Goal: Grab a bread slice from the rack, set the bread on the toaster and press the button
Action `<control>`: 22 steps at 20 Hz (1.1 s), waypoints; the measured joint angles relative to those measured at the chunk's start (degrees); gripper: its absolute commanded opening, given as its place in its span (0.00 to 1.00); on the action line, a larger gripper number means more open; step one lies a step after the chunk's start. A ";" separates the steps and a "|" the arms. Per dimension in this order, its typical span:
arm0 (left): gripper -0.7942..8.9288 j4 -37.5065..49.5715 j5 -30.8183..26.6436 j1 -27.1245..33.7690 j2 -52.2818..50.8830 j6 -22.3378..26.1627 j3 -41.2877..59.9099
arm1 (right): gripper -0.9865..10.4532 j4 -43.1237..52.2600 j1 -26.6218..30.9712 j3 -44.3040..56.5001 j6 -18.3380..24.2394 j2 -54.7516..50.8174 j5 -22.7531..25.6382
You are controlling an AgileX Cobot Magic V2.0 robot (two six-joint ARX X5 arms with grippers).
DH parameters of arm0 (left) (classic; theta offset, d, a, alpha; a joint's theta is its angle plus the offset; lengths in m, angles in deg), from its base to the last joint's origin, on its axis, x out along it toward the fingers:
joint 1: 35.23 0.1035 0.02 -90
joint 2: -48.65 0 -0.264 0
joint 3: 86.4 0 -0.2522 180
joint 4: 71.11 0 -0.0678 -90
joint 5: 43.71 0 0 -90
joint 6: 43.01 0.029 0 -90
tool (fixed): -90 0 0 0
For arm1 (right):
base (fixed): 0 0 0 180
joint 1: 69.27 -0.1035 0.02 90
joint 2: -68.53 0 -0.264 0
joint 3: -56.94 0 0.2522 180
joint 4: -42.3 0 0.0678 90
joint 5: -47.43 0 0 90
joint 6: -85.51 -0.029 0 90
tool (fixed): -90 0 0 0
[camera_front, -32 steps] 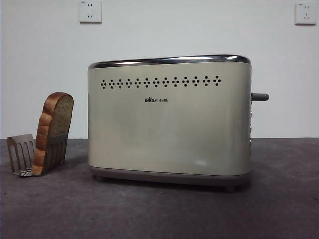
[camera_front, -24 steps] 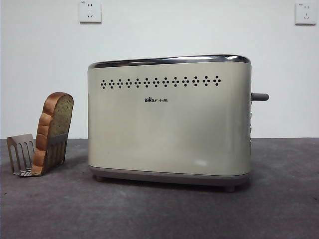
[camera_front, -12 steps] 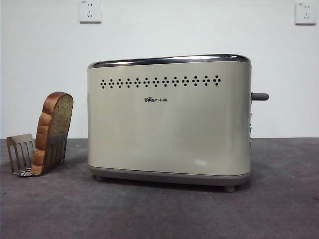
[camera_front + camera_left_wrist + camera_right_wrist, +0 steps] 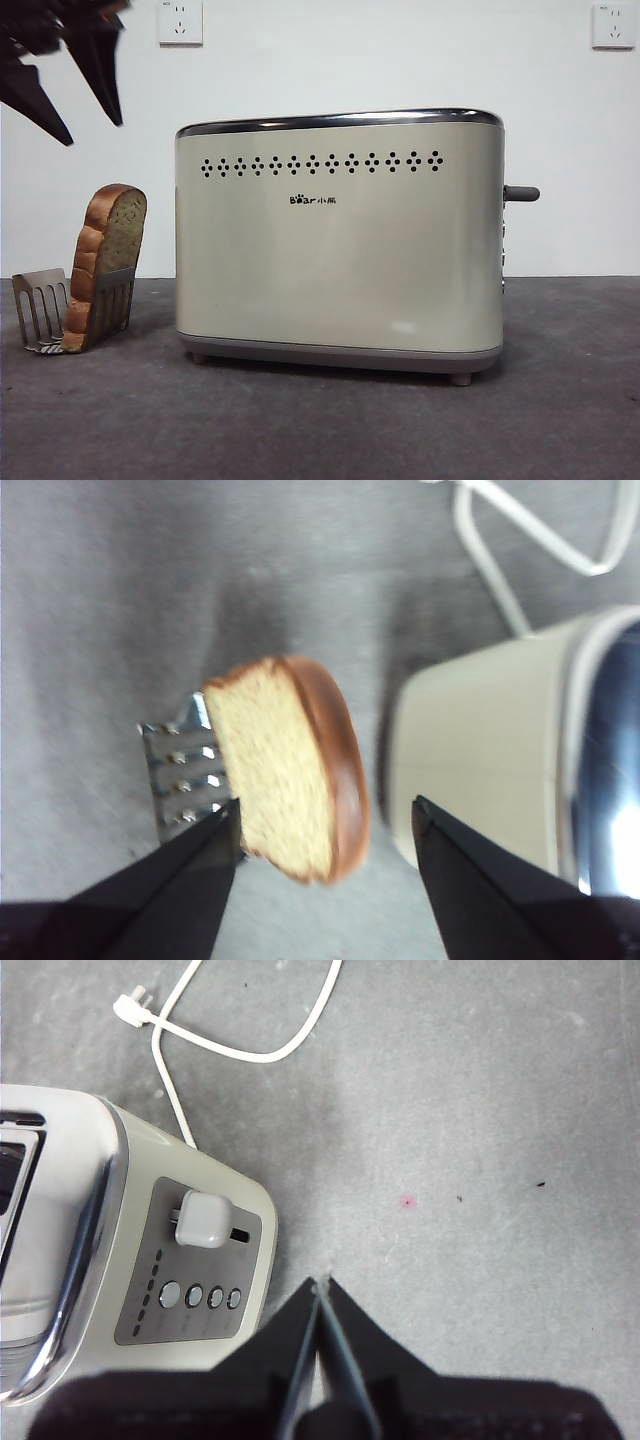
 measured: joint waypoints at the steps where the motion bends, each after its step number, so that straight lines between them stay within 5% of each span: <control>1: 0.38 -0.87 -1.62 -1.05 1.49 0.00 -1.53 | 0.09 -0.04 0.00 0.00 0.00 0.00 0.00; 15: 0.37 -1.90 -11.61 -6.10 14.05 -0.02 -4.83 | 0.09 -1.90 0.00 0.00 0.02 0.02 0.00; 19: 0.14 -1.86 -11.54 -6.10 14.05 -0.02 -4.83 | 0.09 -1.90 0.00 0.00 0.00 0.02 0.00; 22: 0.11 -1.77 -11.58 -6.08 14.05 -0.02 -4.83 | 0.09 -1.90 0.00 0.00 0.00 0.02 0.02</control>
